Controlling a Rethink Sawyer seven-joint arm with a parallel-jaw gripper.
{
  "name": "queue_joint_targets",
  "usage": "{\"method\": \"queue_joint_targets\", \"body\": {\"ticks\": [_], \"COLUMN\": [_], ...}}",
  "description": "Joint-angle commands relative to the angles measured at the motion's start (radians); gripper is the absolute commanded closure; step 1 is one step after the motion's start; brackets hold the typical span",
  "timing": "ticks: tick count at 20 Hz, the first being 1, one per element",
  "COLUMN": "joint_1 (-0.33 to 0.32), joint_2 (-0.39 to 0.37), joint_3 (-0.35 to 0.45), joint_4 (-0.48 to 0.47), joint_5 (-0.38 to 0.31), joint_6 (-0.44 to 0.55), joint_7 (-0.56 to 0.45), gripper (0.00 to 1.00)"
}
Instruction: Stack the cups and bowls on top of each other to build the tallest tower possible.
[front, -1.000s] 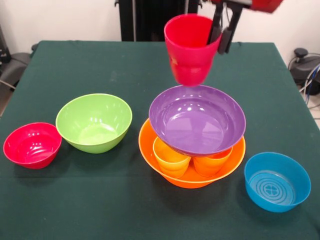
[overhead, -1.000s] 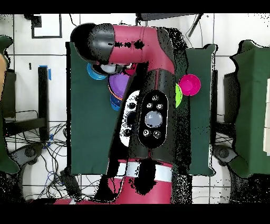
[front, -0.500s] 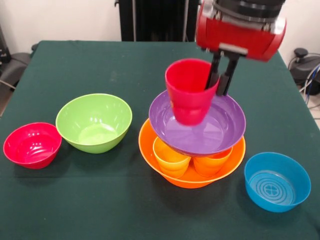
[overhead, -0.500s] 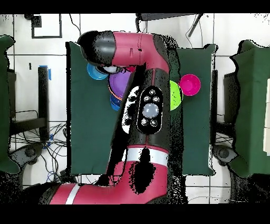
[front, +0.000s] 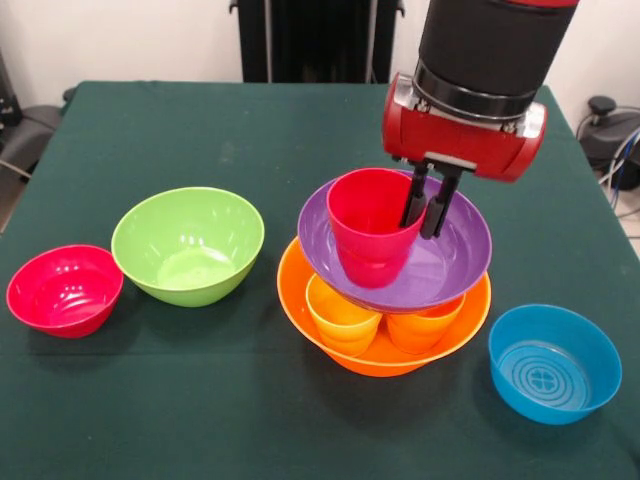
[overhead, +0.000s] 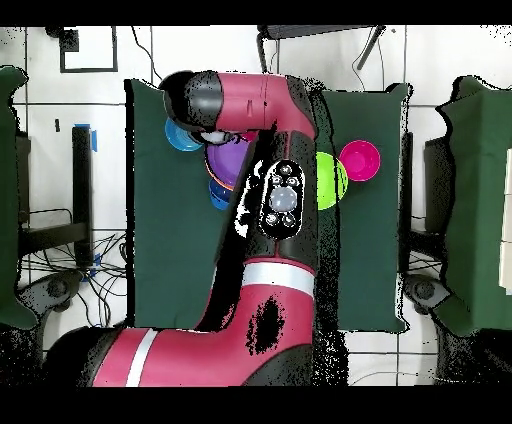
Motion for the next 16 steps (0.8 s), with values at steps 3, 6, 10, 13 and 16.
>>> {"method": "queue_joint_targets", "body": {"ticks": [3, 6, 10, 13, 16], "joint_1": [0.009, 0.004, 0.002, 0.012, 0.010], "joint_2": [0.023, 0.024, 0.000, -0.017, -0.028], "joint_3": [0.062, 0.071, 0.078, 0.067, 0.075], "joint_4": [-0.029, -0.027, 0.029, 0.073, 0.112], "joint_5": [-0.021, -0.011, -0.006, -0.008, 0.004], "joint_6": [0.040, 0.065, 0.049, 0.024, 0.019], "joint_7": [0.026, 0.017, 0.005, 0.028, 0.033], "gripper": [1.00, 1.00, 1.00, 1.00, 1.00]}}
